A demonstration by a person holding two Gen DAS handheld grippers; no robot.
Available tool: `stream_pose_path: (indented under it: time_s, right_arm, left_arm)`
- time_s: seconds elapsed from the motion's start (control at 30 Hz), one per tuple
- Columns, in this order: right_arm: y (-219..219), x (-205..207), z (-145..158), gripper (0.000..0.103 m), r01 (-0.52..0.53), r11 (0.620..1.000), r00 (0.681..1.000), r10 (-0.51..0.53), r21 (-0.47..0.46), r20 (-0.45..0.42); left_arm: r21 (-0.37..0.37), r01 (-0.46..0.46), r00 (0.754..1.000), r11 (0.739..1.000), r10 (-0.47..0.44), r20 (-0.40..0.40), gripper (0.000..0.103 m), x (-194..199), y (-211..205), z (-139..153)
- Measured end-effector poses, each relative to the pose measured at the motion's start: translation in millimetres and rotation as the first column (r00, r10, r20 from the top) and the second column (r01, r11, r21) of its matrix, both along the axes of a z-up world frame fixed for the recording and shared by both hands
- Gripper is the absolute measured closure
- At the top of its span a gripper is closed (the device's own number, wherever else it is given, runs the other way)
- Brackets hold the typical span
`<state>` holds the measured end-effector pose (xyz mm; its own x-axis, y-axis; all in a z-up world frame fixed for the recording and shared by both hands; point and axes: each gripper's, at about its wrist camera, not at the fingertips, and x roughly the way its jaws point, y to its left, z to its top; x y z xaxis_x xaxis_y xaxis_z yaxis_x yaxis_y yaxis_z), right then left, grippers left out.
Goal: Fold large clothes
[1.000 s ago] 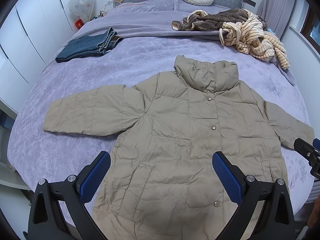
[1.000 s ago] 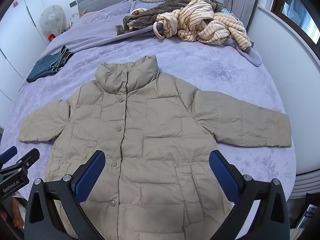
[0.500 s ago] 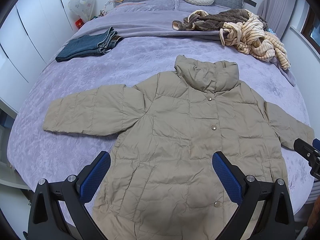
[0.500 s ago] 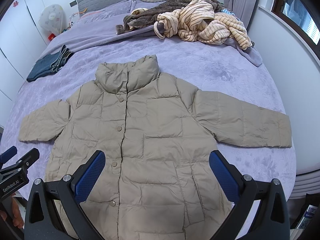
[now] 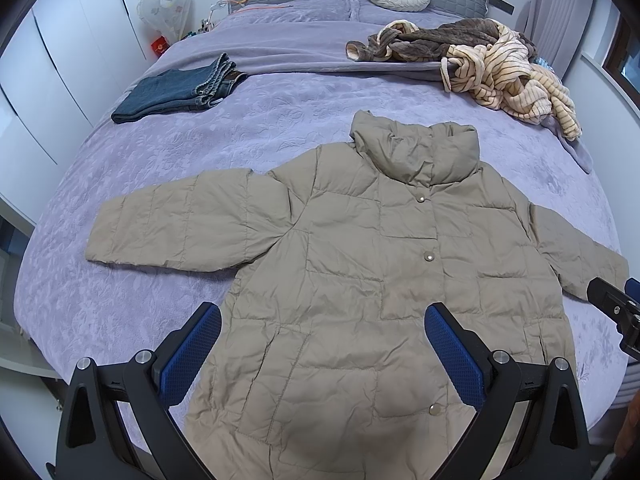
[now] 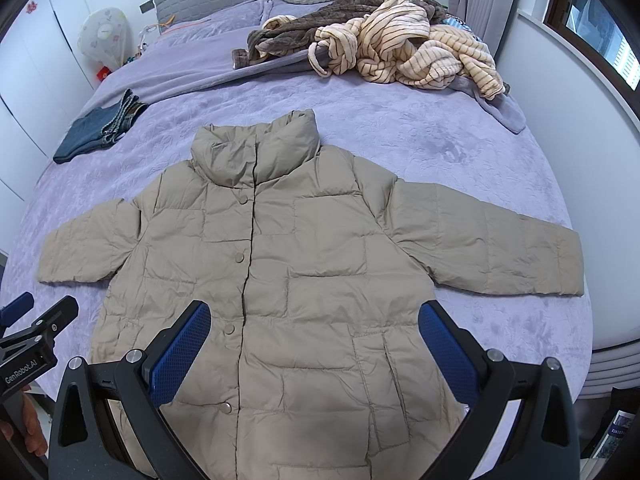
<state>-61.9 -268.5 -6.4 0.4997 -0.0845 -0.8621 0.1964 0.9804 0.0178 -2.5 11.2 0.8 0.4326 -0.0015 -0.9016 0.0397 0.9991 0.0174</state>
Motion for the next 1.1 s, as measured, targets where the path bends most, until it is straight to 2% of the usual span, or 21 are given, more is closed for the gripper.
stream_pose_path:
  time_s: [1.1]
  right_arm:
    - [1.1,0.7,-0.4,0.0,0.0,1.0,1.0,0.0,0.0,-0.002]
  left_arm:
    - [0.0,-0.001,1.0,1.0,0.001,-0.002,0.001,1.0,0.0,-0.4]
